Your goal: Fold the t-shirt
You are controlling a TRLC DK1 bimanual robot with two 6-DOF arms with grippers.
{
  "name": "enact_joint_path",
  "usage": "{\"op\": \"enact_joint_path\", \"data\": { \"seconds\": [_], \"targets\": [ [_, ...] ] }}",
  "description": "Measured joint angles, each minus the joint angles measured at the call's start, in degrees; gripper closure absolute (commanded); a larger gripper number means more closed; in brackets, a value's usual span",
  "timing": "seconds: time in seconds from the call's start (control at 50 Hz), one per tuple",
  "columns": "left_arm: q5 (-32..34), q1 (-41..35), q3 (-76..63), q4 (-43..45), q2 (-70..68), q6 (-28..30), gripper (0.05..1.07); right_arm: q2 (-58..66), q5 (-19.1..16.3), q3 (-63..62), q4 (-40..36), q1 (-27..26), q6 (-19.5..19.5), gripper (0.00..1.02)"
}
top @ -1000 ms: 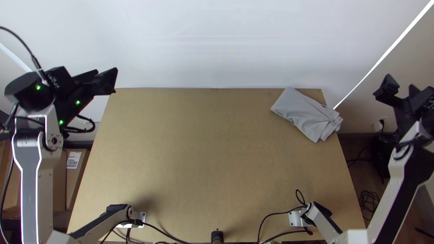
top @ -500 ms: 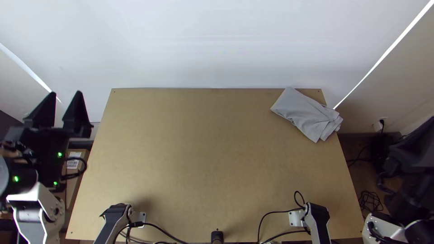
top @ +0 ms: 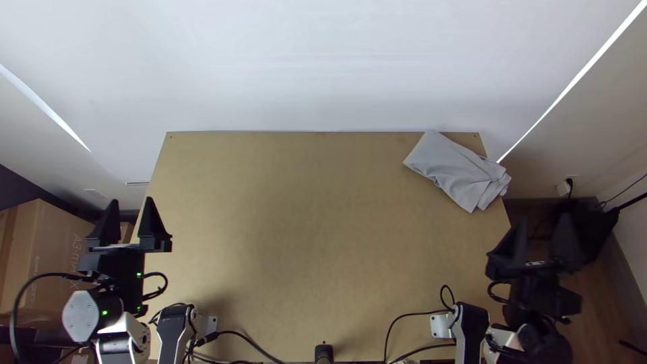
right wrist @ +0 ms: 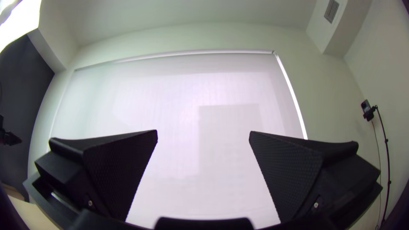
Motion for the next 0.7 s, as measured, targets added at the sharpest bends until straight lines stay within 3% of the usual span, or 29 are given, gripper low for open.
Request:
{"op": "enact_joint_path", "data": {
  "seconds": [0.18,0.42,0.7],
  "targets": [
    [-0.2,0.9,-13.1,0.2,-8.0,-1.2,0.10,-1.4,0.0,-7.7,-3.2,0.2,1.6,0.03],
    [-0.2,1.5,-24.6,0.1,-8.5,-3.7,0.10,-1.6,0.0,-22.1,-3.2,2.7,3.7,0.03],
    [-0.2,1.4,-28.5,0.1,-8.6,-3.4,0.10,-1.5,0.3,-23.6,-20.5,8.7,4.0,0.03]
  ]
}}
